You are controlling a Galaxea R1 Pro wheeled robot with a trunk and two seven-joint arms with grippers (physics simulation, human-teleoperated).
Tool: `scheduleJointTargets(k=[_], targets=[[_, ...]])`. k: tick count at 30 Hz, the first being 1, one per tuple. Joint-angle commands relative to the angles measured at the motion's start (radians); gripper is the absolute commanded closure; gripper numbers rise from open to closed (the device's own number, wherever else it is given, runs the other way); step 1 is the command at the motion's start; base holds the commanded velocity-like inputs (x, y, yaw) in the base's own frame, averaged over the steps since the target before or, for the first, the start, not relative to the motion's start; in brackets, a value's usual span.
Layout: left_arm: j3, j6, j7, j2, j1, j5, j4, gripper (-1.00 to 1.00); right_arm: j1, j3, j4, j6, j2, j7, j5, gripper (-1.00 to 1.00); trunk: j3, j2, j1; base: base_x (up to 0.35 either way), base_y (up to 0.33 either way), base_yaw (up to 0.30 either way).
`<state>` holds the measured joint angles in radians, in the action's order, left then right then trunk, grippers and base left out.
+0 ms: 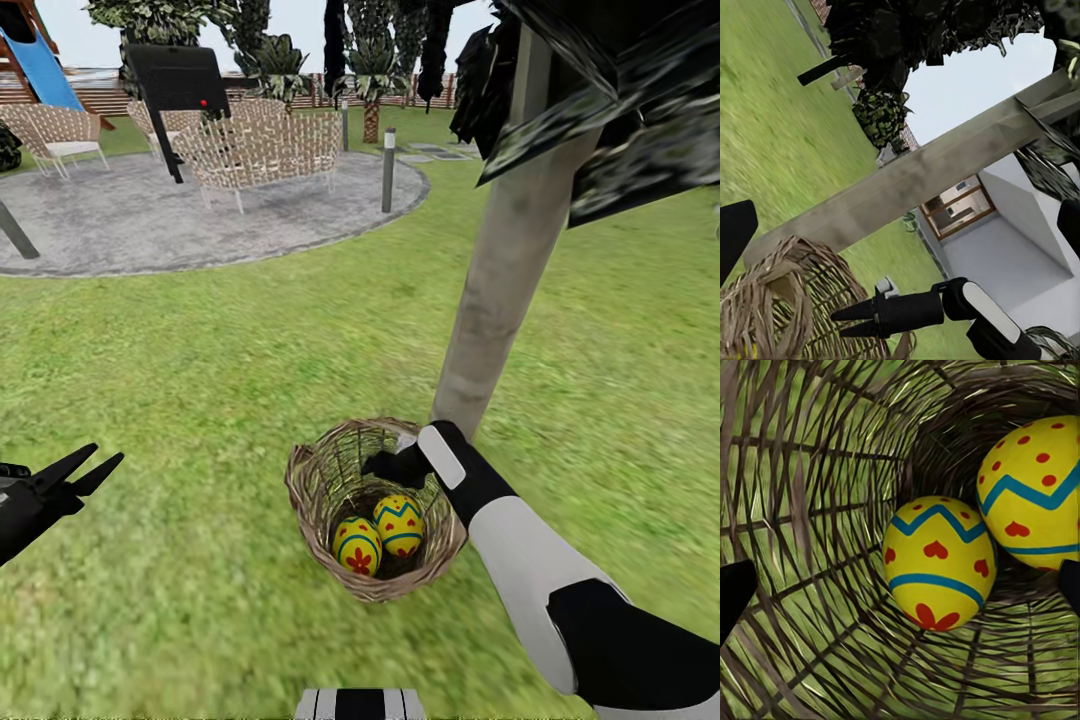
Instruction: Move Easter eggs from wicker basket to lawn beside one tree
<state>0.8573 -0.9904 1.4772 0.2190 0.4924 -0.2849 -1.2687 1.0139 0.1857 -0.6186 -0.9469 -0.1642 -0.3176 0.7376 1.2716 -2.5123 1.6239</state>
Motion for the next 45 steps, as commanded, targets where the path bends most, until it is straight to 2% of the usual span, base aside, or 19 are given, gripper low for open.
scheduleJointTargets(k=[1, 4, 7, 45], targets=[[0.000, 0.000, 0.000, 0.000, 0.000, 0.000, 0.000, -1.00, 0.000, 0.000, 0.000, 0.001, 0.003, 0.000, 0.001, -1.00, 0.004, 0.000, 0.000, 0.000, 0.000, 0.000], [0.000, 0.000, 0.000, 0.000, 0.000, 0.000, 0.000, -1.00, 0.000, 0.000, -0.001, 0.005, 0.009, 0.000, 0.000, -1.00, 0.016, -0.001, 0.002, 0.000, 0.000, 0.000], [0.000, 0.001, 0.000, -0.001, 0.000, 0.000, 0.000, -1.00, 0.000, 0.000, -0.001, 0.010, 0.011, -0.001, -0.005, -1.00, 0.016, -0.001, 0.002, 0.000, 0.000, 0.000], [0.000, 0.001, 0.000, 0.000, 0.000, 0.000, 0.000, -1.00, 0.000, -0.002, -0.003, 0.008, 0.016, 0.011, 0.002, -1.00, 0.163, -0.010, 0.019, 0.000, 0.000, 0.000]])
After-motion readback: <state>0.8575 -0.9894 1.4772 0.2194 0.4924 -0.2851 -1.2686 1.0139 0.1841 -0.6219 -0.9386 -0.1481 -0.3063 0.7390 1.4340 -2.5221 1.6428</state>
